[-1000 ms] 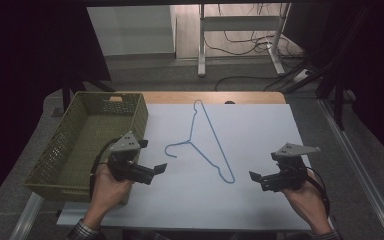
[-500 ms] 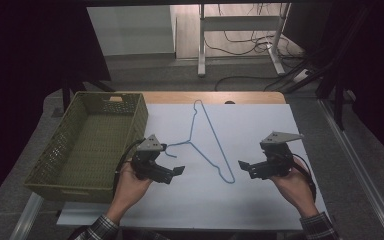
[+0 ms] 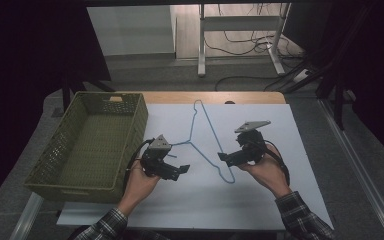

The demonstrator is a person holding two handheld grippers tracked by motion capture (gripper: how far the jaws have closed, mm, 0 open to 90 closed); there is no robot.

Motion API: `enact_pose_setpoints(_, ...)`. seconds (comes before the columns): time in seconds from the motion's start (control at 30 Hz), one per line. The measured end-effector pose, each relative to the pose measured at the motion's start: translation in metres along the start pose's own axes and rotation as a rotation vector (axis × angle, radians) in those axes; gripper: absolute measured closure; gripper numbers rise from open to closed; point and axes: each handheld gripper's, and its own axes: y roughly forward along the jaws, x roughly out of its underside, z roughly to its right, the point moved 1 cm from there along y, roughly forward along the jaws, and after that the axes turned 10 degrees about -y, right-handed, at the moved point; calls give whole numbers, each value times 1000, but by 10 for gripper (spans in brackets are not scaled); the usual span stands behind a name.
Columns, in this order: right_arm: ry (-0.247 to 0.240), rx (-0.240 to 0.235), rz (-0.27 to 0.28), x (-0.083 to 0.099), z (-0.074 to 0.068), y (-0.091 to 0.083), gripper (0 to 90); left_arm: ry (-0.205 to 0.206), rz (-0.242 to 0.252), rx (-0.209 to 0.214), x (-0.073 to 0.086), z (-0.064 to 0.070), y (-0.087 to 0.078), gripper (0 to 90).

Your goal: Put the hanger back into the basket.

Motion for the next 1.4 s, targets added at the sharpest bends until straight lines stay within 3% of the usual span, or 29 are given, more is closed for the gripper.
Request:
enact_pose_setpoints(0.17,3,-20,-18,-7,0,21,0,-3,-8,-17,7,-7,9,3)
enact_pose_setpoints(0.33,-1,-29,-49,-15,1,50,63,-29,-11,-17,16,-18,15,1)
enact_pose_setpoints(0.47,2,-39,-60,-19,1,64,111,-22,-26,-39,18,-21,17,0)
enact_pose_setpoints(0.67,-12,-55,-71,-25,1,90,293,-36,-49,-38,21,-24,19,0)
enact_pose_setpoints(0.7,-19,-64,-77,-26,1,99,396,-36,-54,-38,22,-24,19,0)
enact_pose_setpoints(0.77,-20,-71,-76,-27,1,103,429,-36,-55,-39,22,-24,19,0)
enact_pose_setpoints(0.83,-15,-93,-77,-29,-2,117,537,-36,-48,-62,23,-25,19,0)
enact_pose_setpoints(0.93,-16,-97,-84,-29,-3,130,633,-35,-40,-68,23,-26,18,0)
enact_pose_setpoints(1.07,-4,-113,-85,-29,-4,141,691,-10,-58,-70,24,-26,19,0)
enact_pose_setpoints(1.2,-31,-72,-110,-28,-7,151,741,-4,-65,-58,24,-26,21,0)
enact_pose_setpoints(1.33,-27,-57,-143,-24,-8,160,840,-13,-61,-53,24,-27,21,0)
enact_pose_setpoints(1.4,-28,-49,-137,-24,-8,160,847,-20,-66,-52,25,-28,21,0)
